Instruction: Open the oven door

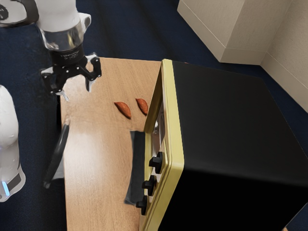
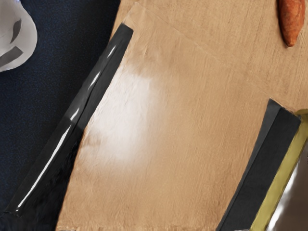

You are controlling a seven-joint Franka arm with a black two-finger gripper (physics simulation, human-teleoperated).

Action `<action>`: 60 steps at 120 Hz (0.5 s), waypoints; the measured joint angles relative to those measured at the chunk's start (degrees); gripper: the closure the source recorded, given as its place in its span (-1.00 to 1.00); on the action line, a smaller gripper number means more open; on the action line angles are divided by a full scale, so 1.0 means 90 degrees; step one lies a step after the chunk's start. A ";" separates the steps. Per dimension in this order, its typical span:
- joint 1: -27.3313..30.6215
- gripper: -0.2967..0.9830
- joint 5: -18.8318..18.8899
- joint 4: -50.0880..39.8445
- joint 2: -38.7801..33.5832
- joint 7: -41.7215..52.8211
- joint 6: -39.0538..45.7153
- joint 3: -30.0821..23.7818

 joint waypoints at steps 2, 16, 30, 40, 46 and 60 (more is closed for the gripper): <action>0.0006 -0.21 0.0082 0.0332 0.0508 -0.0034 -0.0018 0.0175; -0.1480 -0.39 0.0664 0.1658 0.2254 -0.0420 -0.0164 0.2596; -0.1524 -0.48 0.0947 0.1490 0.2551 -0.0759 -0.0250 0.3139; -0.1715 -0.50 0.1000 0.1407 0.2569 -0.0963 -0.0222 0.3229; -0.1763 -0.51 0.1026 0.1341 0.2558 -0.1073 -0.0203 0.3242; -0.1677 -0.53 0.1089 0.1009 0.2481 -0.1296 -0.0135 0.3271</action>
